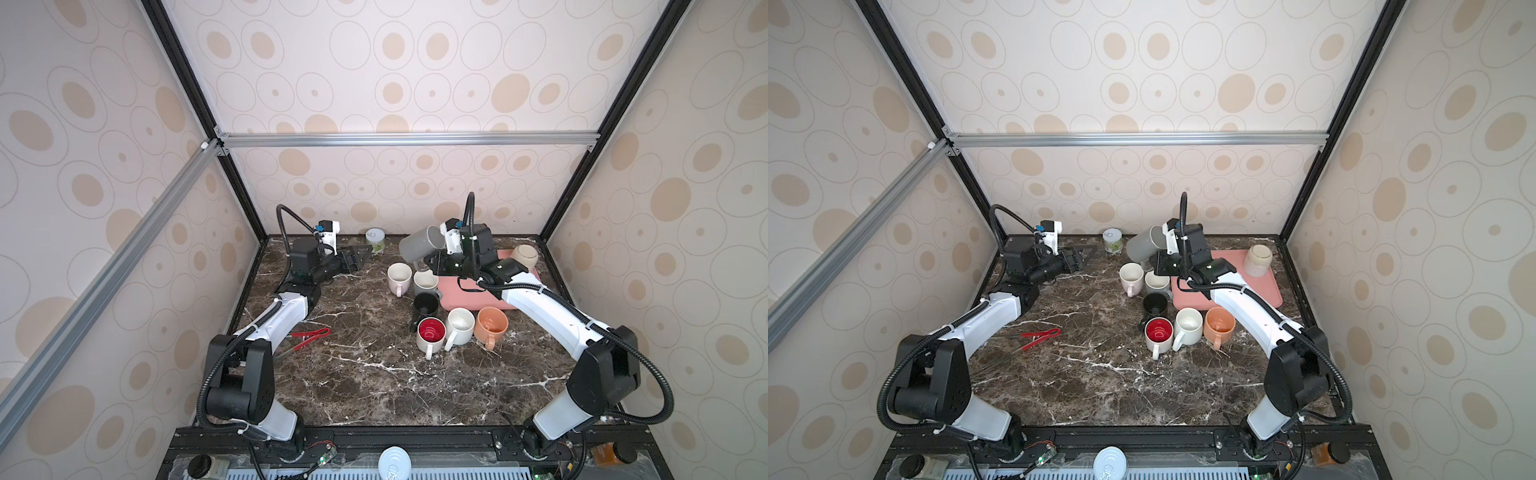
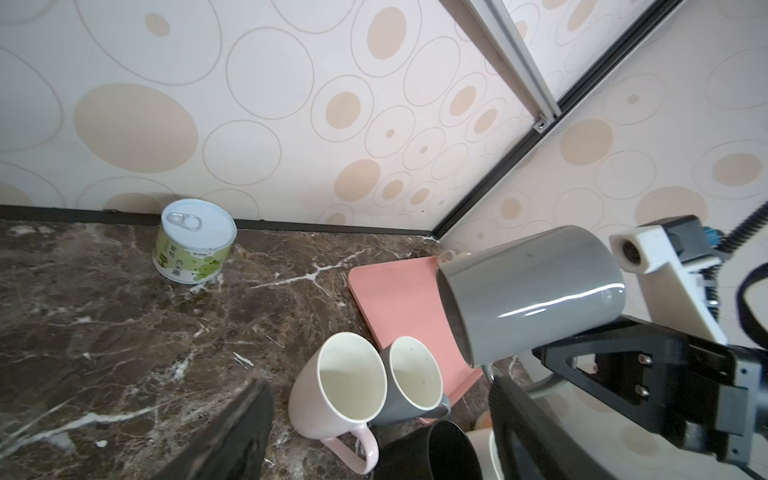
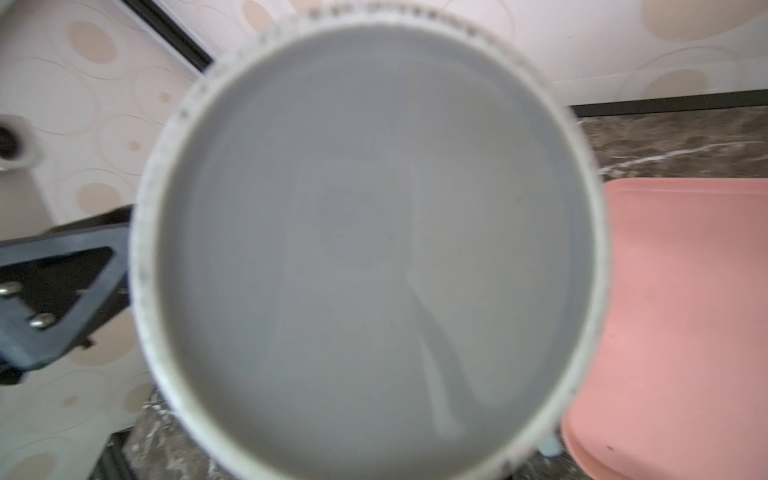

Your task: Turn the mug right side up

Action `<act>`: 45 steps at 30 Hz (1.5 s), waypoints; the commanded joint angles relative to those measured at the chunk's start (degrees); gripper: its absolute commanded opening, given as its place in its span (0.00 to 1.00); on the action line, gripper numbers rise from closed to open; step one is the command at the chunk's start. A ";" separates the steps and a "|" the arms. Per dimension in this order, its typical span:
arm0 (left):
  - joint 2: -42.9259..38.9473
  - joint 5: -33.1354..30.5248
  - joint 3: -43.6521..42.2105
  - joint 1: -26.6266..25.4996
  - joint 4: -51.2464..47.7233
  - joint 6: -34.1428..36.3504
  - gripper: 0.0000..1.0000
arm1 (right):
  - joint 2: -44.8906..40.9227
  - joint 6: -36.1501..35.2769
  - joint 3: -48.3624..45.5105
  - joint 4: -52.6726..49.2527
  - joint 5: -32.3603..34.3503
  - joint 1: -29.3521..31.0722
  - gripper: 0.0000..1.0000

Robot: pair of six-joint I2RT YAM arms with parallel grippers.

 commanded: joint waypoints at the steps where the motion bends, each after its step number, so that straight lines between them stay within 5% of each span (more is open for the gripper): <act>1: -0.92 7.90 -1.38 -0.08 12.56 -8.25 0.81 | -1.11 5.40 1.00 14.65 -9.97 0.29 0.00; 7: 0.80 11.77 -4.97 0.19 24.83 -16.29 0.81 | 0.24 8.49 -0.62 19.38 -13.56 0.33 0.00; 21: 13.16 22.32 -3.92 -0.68 74.30 -53.03 0.64 | 5.20 18.16 -1.36 31.47 -24.48 0.74 0.00; 39: 12.23 24.26 -0.56 -1.04 72.07 -51.79 0.52 | 11.24 18.14 4.24 26.24 -29.27 3.36 0.00; 45: 11.67 24.55 0.02 -1.07 71.91 -52.05 0.27 | 12.30 18.43 4.73 25.88 -29.21 3.86 0.00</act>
